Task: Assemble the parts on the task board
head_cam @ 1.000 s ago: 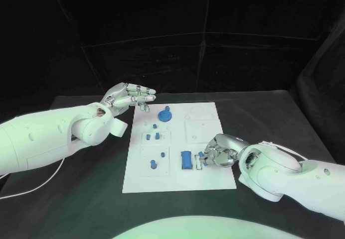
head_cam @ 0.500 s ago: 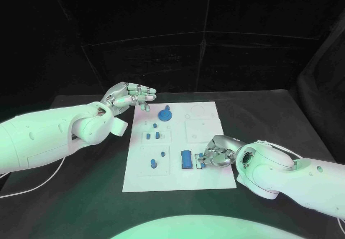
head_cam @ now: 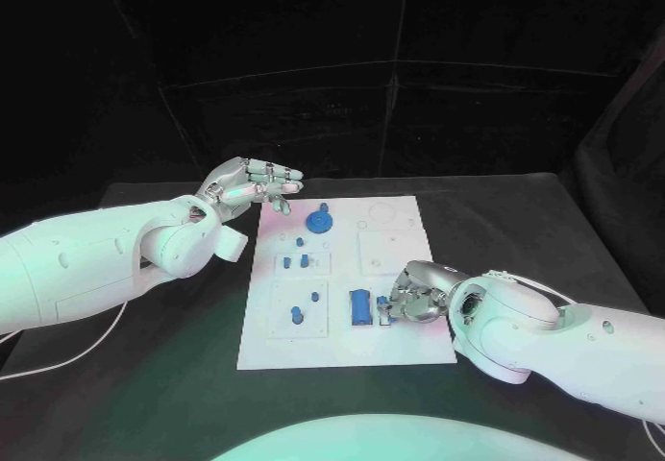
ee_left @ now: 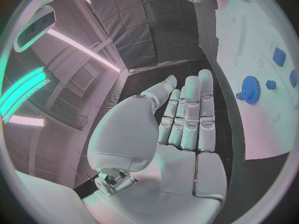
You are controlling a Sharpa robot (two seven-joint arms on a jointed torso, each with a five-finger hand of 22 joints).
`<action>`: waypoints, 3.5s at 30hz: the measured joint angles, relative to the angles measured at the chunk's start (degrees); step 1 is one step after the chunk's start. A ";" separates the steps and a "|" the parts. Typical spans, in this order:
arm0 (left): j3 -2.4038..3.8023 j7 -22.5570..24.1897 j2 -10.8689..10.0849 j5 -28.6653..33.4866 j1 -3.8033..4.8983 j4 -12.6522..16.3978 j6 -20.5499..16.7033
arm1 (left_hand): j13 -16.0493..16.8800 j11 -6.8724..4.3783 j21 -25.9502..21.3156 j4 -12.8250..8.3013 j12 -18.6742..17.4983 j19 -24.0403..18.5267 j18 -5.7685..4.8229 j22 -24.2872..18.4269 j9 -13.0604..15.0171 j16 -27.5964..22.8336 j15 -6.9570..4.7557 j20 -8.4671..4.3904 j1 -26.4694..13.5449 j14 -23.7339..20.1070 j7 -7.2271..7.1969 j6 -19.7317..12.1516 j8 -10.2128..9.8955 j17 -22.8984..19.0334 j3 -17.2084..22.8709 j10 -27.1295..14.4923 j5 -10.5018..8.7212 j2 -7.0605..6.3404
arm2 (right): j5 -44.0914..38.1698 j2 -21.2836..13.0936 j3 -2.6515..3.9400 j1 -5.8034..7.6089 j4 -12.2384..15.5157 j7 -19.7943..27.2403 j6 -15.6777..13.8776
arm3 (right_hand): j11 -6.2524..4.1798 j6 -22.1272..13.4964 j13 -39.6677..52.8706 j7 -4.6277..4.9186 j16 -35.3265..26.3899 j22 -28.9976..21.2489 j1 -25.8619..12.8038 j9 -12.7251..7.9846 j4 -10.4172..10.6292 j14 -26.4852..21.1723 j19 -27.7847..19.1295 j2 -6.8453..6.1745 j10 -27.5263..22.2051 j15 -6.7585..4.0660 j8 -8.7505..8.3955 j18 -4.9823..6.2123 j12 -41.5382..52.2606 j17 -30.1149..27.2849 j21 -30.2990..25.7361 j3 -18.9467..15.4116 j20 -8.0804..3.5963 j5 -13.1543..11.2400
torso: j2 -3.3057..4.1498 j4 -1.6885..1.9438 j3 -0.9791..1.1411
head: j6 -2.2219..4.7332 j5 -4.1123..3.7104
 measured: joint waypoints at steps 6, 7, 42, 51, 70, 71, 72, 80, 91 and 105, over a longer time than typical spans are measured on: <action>0.00 0.00 -0.03 0.00 0.00 0.01 0.01 | 0.00 0.00 0.00 0.00 0.00 0.00 0.00 -0.05 0.00 0.00 0.00 0.00 0.00 0.00 0.00 0.00 0.00 0.00 0.00 0.00 0.00 0.00 | -0.26 0.06 -0.01 -0.01 0.06 -0.01 0.28 | 0.04 0.13 0.56 0.13 0.00 0.00 -0.55 0.18 0.22 0.00 0.00 0.06 0.37 0.00 0.00 0.00 0.38 0.00 0.00 -0.22 0.00 0.00 | 0.00 -0.02 0.00 | -0.07 0.08; 0.00 0.00 -0.03 0.00 0.00 0.01 0.02 | 0.00 0.00 0.00 0.00 0.00 0.00 0.00 -0.04 0.00 0.00 0.00 0.00 0.00 0.00 0.00 0.00 0.00 0.00 0.00 0.00 0.00 0.00 | -0.28 0.06 -0.01 -0.01 0.07 -0.02 0.31 | -0.08 0.19 0.63 0.19 0.00 0.00 -0.61 0.19 0.22 0.00 0.00 0.00 0.49 0.00 0.00 0.00 0.51 0.00 0.00 -0.22 0.00 0.00 | -0.01 -0.03 0.00 | -0.07 0.08; 0.00 -0.03 -0.12 0.00 0.00 -0.18 0.07 | -0.10 -0.18 -0.65 0.24 0.24 -0.28 0.00 -0.35 0.00 -0.48 0.03 0.29 0.00 -0.69 0.00 0.00 0.00 -0.43 -0.24 -0.24 0.00 0.00 | 3.51 -3.77 -0.01 -0.01 -0.19 8.58 -4.40 | 2.40 -5.54 -10.15 2.71 0.00 -12.04 -0.13 0.09 -2.05 -0.08 -8.45 2.13 -7.70 1.37 -3.73 1.99 -15.38 0.00 -8.95 -11.89 1.11 -11.80 | -0.42 -0.01 -0.07 | 1.10 -0.59; -0.04 0.14 0.86 1.15 -0.16 -2.97 0.36 | -1.03 0.20 -11.99 1.45 -2.56 -8.39 0.00 -7.91 0.00 -19.61 1.57 2.42 -2.04 -6.31 -0.20 0.62 0.43 -10.77 0.56 2.53 0.00 0.38 | 33.74 -2.11 0.08 2.51 -12.39 32.59 -7.50 | 5.49 -8.20 -32.71 5.77 -12.38 -48.69 13.58 -3.56 -5.46 -5.74 -31.07 3.98 -15.94 5.22 -8.30 6.27 -40.26 0.03 -46.11 -8.88 4.36 -14.56 | -2.60 0.03 -0.79 | 3.72 -2.01; 0.05 2.01 6.82 9.03 -2.79 -12.72 -0.57 | -1.99 1.94 -30.32 4.13 -13.26 -22.53 0.01 -23.69 -1.27 -41.75 5.97 6.98 -9.96 -14.60 -1.58 -5.48 -3.62 -22.85 -2.92 -2.00 -0.90 0.04 | 63.66 11.82 3.37 4.00 -38.31 54.60 -2.83 | 5.63 -9.30 -55.12 4.77 -51.13 -65.38 7.47 -12.22 -8.47 -20.82 -27.29 3.27 -14.62 4.31 -13.44 6.25 -50.54 -7.44 -67.80 -5.88 4.24 -16.22 | -6.88 -0.11 -1.24 | 9.60 -3.21; 0.16 1.98 6.75 9.01 -2.89 -12.57 -0.63 | -2.38 1.56 -30.94 4.40 -13.81 -24.04 0.01 -24.25 -1.65 -42.21 5.62 6.43 -12.60 -16.59 -1.91 -7.52 -4.03 -23.20 -3.69 -4.16 -1.23 0.27 | 63.66 11.65 3.36 3.95 -38.09 54.56 -2.90 | 5.41 -11.27 -55.54 4.43 -52.64 -65.75 4.36 -12.57 -8.75 -23.24 -29.41 3.01 -16.92 4.00 -13.83 6.25 -50.90 -10.00 -68.39 -5.59 3.92 -16.56 | -6.87 -0.04 -1.23 | 9.60 -3.13; 0.28 1.95 6.69 8.98 -3.03 -12.37 -0.73 | -2.79 1.09 -31.72 4.75 -14.42 -25.99 -0.45 -24.93 -2.11 -42.74 5.20 5.69 -15.88 -19.08 -2.36 -10.09 -4.50 -23.64 -4.63 -6.92 -1.55 0.55 | 63.67 11.46 3.34 3.88 -37.83 54.54 -3.02 | 5.04 -13.76 -55.99 4.00 -54.52 -66.21 0.41 -13.02 -9.11 -26.29 -32.10 2.71 -19.85 3.67 -14.22 6.15 -51.34 -13.26 -69.13 -5.24 3.52 -16.95 | -6.86 0.04 -1.20 | 9.66 -3.03; 3.12 1.93 6.08 8.76 -5.52 -7.38 -4.82 | -4.06 -1.22 -33.95 8.64 -16.07 -35.65 -2.19 -28.37 -3.44 -45.40 2.93 2.02 -32.09 -31.42 -4.61 -22.86 -5.74 -25.79 -9.28 -20.53 -2.18 1.29 | 66.16 9.71 3.33 3.42 -30.30 55.21 -7.23 | 1.29 -26.88 -57.46 1.72 -64.30 -68.61 -20.12 -15.31 -11.34 -42.28 -46.14 1.70 -35.14 2.57 -15.32 3.99 -52.56 -30.30 -72.94 -4.22 1.35 -19.08 | -6.62 1.73 -0.53 | 10.61 -1.73; 9.22 2.26 5.06 7.95 -11.00 4.28 -20.14 | -4.40 -5.75 -34.61 9.97 -16.46 -44.68 -4.83 -31.58 -3.81 -49.72 -1.33 -1.38 -47.26 -42.97 -9.13 -34.77 -6.00 -30.31 -13.79 -33.24 -2.43 1.51 | 74.85 6.52 3.35 2.75 -17.60 58.83 -20.14 | -0.01 -39.05 -57.86 -2.82 -73.40 -73.05 -39.27 -19.84 -15.20 -57.17 -59.22 1.41 -49.43 2.24 -15.70 2.19 -52.78 -46.19 -76.52 -3.93 -3.17 -23.46 | -6.55 2.42 -0.25 | 10.77 -1.55; 11.84 2.85 4.48 7.06 -13.52 9.87 -34.65 | -4.47 -7.15 -34.85 10.27 -16.46 -51.69 -8.46 -36.70 -3.88 -51.93 -2.18 -6.82 -59.45 -52.19 -10.33 -44.36 -6.23 -31.25 -19.05 -43.44 -2.65 1.55 | 79.87 6.00 3.36 2.63 -15.53 61.32 -27.15 | -0.19 -48.72 -57.92 -4.08 -80.59 -74.67 -54.42 -21.15 -15.84 -68.94 -69.58 1.36 -60.69 2.15 -15.91 -2.29 -52.99 -58.78 -81.82 -3.92 -4.20 -24.15 | -6.54 2.49 -0.23 | 10.77 -1.55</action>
